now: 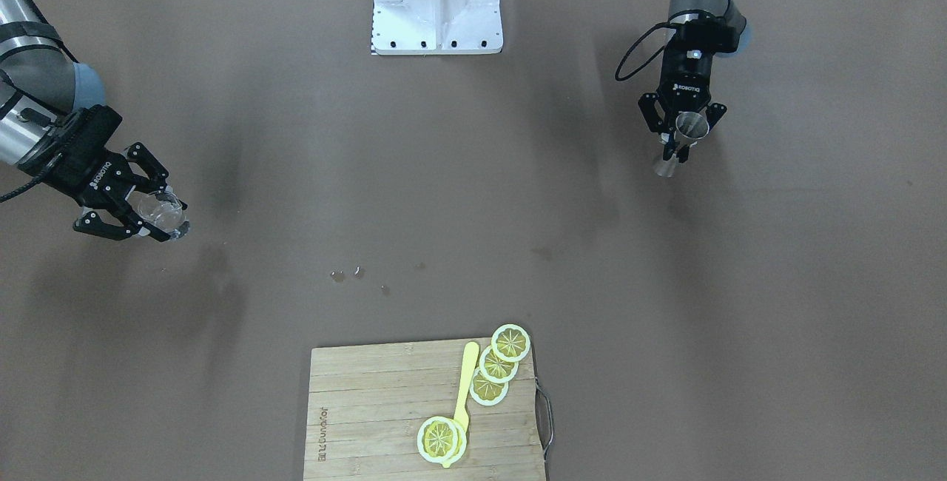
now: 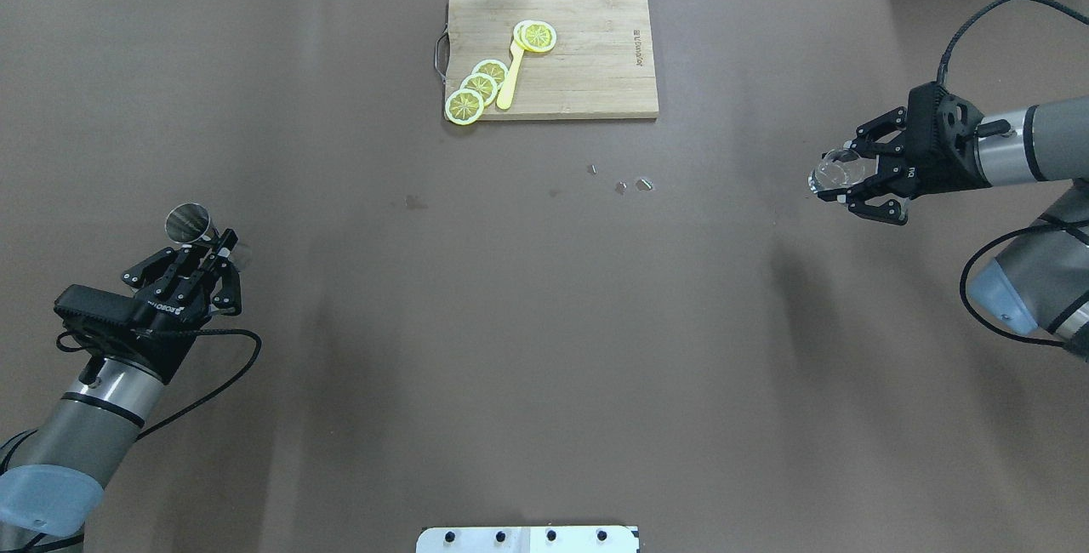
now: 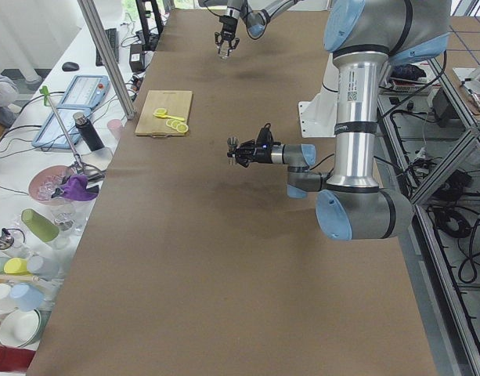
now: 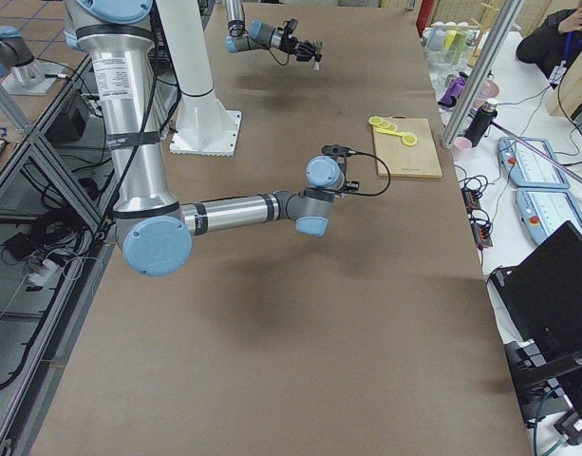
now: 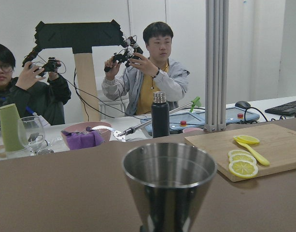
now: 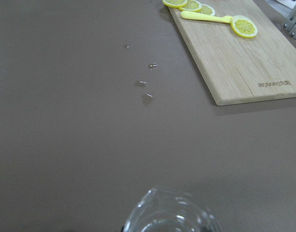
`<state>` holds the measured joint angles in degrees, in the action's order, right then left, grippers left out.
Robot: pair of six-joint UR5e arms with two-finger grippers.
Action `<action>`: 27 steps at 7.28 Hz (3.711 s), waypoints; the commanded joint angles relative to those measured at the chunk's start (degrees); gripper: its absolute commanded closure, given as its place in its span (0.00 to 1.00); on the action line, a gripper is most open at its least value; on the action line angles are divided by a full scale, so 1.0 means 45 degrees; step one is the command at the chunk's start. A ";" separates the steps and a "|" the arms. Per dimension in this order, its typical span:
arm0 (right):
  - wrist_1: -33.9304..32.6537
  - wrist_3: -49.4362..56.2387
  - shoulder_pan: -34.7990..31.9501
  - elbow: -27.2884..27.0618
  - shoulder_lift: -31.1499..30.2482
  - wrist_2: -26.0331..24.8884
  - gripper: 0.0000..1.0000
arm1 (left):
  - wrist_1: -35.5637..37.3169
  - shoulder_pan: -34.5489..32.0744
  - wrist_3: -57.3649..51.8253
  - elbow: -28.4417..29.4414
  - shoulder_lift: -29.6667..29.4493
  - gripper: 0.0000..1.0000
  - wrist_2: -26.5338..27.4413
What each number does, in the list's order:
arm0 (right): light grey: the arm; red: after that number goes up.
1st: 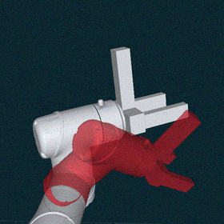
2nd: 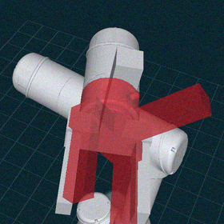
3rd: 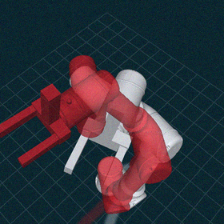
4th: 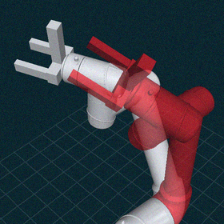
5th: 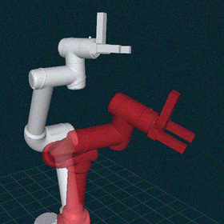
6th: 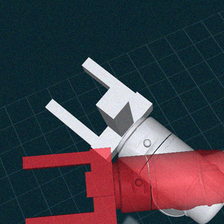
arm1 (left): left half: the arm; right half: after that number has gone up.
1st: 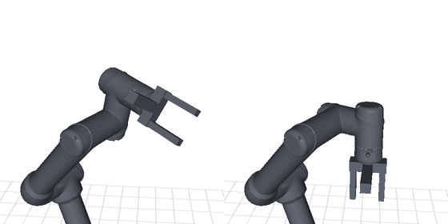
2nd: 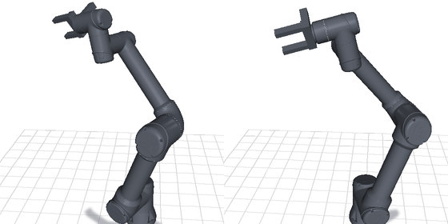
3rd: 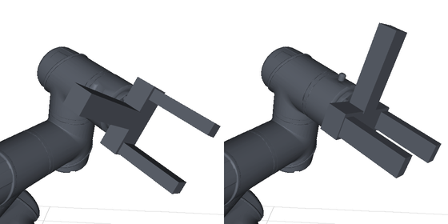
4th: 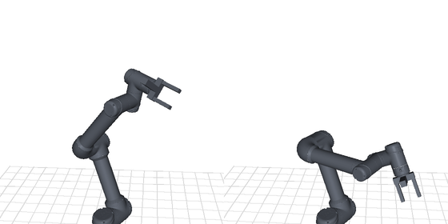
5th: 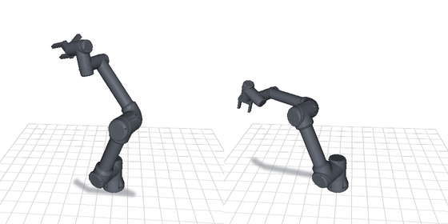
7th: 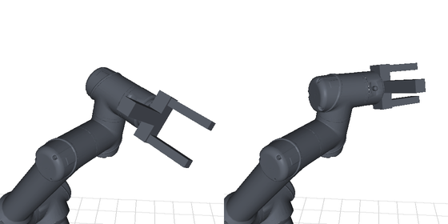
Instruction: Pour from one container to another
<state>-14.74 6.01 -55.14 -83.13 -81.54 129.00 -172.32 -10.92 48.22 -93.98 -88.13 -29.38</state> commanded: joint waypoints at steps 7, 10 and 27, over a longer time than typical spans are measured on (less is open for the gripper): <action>0.2886 -0.1355 0.0066 0.3883 0.1324 0.1294 1.00 | 0.5045 0.0004 0.5783 -0.0209 -0.0239 1.00 0.1388; 0.2886 -0.1725 0.0066 0.3981 0.1343 0.1255 1.00 | 0.6397 0.0218 0.6821 -0.0170 -0.0689 1.00 0.1412; 0.2945 -0.2273 0.0124 0.4215 0.1480 0.0376 0.58 | 0.6634 0.1546 0.6726 0.0476 -0.1276 0.01 0.2114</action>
<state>-1.49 -4.22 -54.59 -64.16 -74.88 130.70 -142.37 -5.22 78.49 -91.21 -94.26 -20.89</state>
